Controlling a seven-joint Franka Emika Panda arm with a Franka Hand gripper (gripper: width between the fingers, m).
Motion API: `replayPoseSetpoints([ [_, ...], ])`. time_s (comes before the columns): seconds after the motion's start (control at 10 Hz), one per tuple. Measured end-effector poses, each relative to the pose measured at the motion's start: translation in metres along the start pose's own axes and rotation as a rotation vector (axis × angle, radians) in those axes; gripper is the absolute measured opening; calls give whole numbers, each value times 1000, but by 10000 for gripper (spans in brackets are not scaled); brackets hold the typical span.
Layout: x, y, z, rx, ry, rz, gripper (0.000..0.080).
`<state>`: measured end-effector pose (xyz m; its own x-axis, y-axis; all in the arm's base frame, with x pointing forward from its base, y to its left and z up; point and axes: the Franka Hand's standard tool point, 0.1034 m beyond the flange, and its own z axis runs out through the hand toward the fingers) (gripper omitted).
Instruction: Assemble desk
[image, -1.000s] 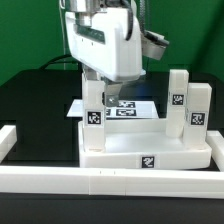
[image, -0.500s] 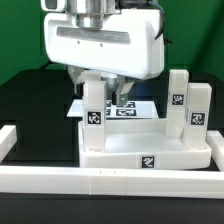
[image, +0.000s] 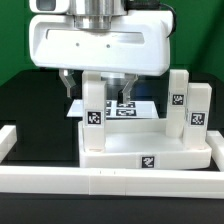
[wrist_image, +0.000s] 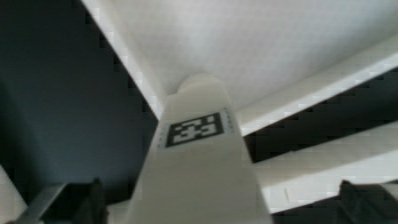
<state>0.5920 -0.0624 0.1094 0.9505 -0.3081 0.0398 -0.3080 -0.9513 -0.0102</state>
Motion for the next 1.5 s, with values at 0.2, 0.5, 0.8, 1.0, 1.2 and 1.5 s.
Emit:
replayPoseSetpoints([
  [0.2,1,1,0,-3,1,-108,649],
  [0.5,1,2,0,-10,0,-183,515],
  [0.8,1,2,0,-10,0,-176,287],
  [1.0,1,3,-1,-8,-1,-146,288],
  [1.2,4,10,-3,26,-12,113,288],
  [1.5,2,17,1,51,-23,370,288],
])
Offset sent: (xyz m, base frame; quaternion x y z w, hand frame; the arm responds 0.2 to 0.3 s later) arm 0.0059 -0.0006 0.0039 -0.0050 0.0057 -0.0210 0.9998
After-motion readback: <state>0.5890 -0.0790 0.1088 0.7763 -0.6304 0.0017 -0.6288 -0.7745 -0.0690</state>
